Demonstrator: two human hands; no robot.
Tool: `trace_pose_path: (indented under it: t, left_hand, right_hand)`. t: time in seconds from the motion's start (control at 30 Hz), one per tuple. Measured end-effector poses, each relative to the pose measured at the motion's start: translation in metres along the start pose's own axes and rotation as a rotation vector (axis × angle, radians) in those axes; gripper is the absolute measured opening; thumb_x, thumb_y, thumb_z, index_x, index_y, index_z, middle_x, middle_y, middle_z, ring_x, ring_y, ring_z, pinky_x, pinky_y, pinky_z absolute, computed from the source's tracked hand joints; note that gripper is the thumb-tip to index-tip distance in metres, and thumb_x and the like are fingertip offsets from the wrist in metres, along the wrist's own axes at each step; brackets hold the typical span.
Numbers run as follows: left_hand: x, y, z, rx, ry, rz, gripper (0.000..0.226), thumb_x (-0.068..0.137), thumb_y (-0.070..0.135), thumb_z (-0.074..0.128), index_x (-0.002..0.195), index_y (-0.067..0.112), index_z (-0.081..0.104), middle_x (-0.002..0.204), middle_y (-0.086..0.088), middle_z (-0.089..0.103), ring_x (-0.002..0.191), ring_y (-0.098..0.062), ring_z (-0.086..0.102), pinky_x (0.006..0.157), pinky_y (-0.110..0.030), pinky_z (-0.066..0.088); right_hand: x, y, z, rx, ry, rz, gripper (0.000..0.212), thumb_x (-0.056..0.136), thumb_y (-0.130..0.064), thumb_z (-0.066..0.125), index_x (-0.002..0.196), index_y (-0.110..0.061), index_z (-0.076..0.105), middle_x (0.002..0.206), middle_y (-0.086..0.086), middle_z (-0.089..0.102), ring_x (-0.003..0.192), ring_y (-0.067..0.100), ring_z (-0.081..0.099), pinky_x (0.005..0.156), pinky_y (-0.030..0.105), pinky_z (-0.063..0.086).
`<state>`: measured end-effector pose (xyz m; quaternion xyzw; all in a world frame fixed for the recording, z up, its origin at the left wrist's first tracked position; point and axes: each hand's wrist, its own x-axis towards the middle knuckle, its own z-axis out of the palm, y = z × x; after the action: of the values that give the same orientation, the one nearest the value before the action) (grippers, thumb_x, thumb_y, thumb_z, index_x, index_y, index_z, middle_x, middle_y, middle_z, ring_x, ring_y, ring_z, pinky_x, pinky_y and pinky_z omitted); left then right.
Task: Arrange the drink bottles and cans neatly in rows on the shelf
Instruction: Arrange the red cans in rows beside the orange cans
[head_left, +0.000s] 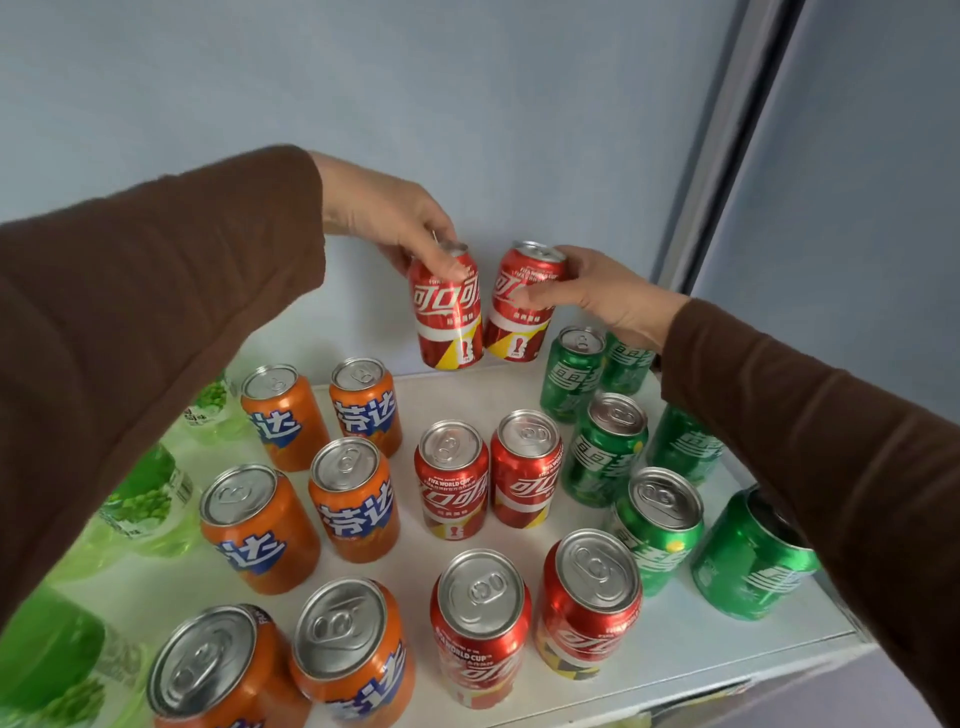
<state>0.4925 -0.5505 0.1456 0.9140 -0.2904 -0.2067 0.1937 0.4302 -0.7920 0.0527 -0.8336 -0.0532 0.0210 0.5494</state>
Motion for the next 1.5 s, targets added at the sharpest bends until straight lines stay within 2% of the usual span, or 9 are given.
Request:
trace_pose_path:
  t: [0.17, 0.3, 0.43, 0.57, 0.77, 0.93, 1.03, 1.1, 1.5]
  left_hand:
    - [-0.017, 0.014, -0.019, -0.033, 0.001, 0.051, 0.055, 0.071, 0.049, 0.072, 0.113, 0.013, 0.073, 0.11, -0.007, 0.076, 0.108, -0.021, 0.07, 0.101, -0.035, 0.053]
    - [-0.026, 0.021, -0.025, -0.037, -0.005, 0.074, 0.059, 0.071, 0.055, 0.069, 0.115, 0.015, 0.074, 0.109, -0.003, 0.077, 0.108, -0.019, 0.07, 0.101, -0.036, 0.052]
    - [-0.031, 0.024, -0.031, -0.02, -0.023, 0.113, 0.091, 0.047, 0.082, 0.076, 0.114, 0.021, 0.075, 0.109, 0.002, 0.077, 0.106, -0.014, 0.071, 0.096, -0.032, 0.053]
    - [-0.032, 0.028, -0.031, 0.001, -0.041, 0.117, 0.099, 0.037, 0.086, 0.076, 0.114, 0.023, 0.075, 0.109, 0.005, 0.077, 0.103, -0.01, 0.071, 0.094, -0.03, 0.053]
    - [-0.03, 0.026, -0.021, 0.092, -0.014, 0.063, 0.093, 0.037, 0.084, 0.077, 0.107, 0.024, 0.075, 0.101, 0.008, 0.078, 0.096, -0.009, 0.073, 0.089, -0.025, 0.053]
    - [-0.018, 0.018, 0.002, 0.259, -0.044, -0.009, 0.056, 0.067, 0.058, 0.076, 0.111, 0.022, 0.071, 0.108, 0.007, 0.074, 0.103, -0.012, 0.068, 0.101, -0.033, 0.05]
    - [-0.009, 0.01, 0.018, 0.338, -0.075, -0.039, 0.055, 0.07, 0.053, 0.079, 0.113, 0.02, 0.068, 0.107, 0.006, 0.073, 0.102, -0.014, 0.067, 0.102, -0.041, 0.05]
    - [-0.003, 0.005, 0.028, 0.37, -0.093, -0.058, 0.056, 0.071, 0.051, 0.081, 0.115, 0.019, 0.066, 0.107, 0.005, 0.071, 0.101, -0.015, 0.065, 0.102, -0.043, 0.05]
    - [0.026, -0.018, 0.062, 0.438, -0.175, -0.106, 0.054, 0.072, 0.047, 0.085, 0.11, 0.021, 0.058, 0.111, 0.0, 0.065, 0.103, -0.02, 0.06, 0.095, -0.04, 0.051]
  right_hand:
    - [-0.012, -0.01, -0.006, 0.285, -0.058, -0.048, 0.057, 0.075, -0.027, 0.079, 0.128, -0.015, 0.062, 0.119, 0.004, 0.075, 0.113, 0.021, 0.07, 0.104, 0.036, 0.053]
    - [-0.018, -0.007, -0.007, 0.413, -0.125, -0.054, 0.079, 0.058, -0.046, 0.09, 0.125, -0.012, 0.065, 0.115, 0.007, 0.075, 0.109, 0.023, 0.071, 0.098, 0.037, 0.058]
    - [-0.02, -0.003, -0.007, 0.483, -0.177, -0.072, 0.085, 0.052, -0.055, 0.094, 0.121, -0.014, 0.067, 0.116, 0.008, 0.075, 0.109, 0.025, 0.072, 0.094, 0.04, 0.059]
    - [-0.021, -0.002, -0.008, 0.466, -0.196, -0.076, 0.088, 0.052, -0.056, 0.094, 0.123, -0.013, 0.066, 0.118, 0.008, 0.075, 0.111, 0.025, 0.071, 0.094, 0.04, 0.059]
    - [-0.018, -0.005, -0.003, 0.247, -0.212, -0.043, 0.087, 0.054, -0.05, 0.096, 0.129, -0.021, 0.063, 0.126, 0.005, 0.073, 0.121, 0.026, 0.067, 0.11, 0.043, 0.048]
    - [-0.014, -0.013, 0.01, -0.134, -0.216, 0.031, 0.049, 0.078, -0.019, 0.086, 0.118, -0.018, 0.058, 0.117, 0.002, 0.074, 0.108, 0.02, 0.07, 0.105, 0.041, 0.052]
    - [-0.012, -0.016, 0.02, -0.372, -0.23, 0.03, 0.053, 0.078, -0.023, 0.087, 0.122, -0.017, 0.058, 0.114, -0.003, 0.071, 0.101, 0.013, 0.067, 0.085, 0.026, 0.051]
    - [-0.009, -0.014, 0.026, -0.49, -0.22, 0.023, 0.055, 0.077, -0.024, 0.088, 0.122, -0.015, 0.057, 0.113, -0.002, 0.069, 0.098, 0.014, 0.065, 0.08, 0.025, 0.049]
    - [0.006, 0.002, 0.045, -0.724, -0.227, 0.057, 0.064, 0.075, -0.026, 0.089, 0.128, -0.013, 0.056, 0.124, 0.005, 0.065, 0.113, 0.027, 0.061, 0.1, 0.041, 0.051]
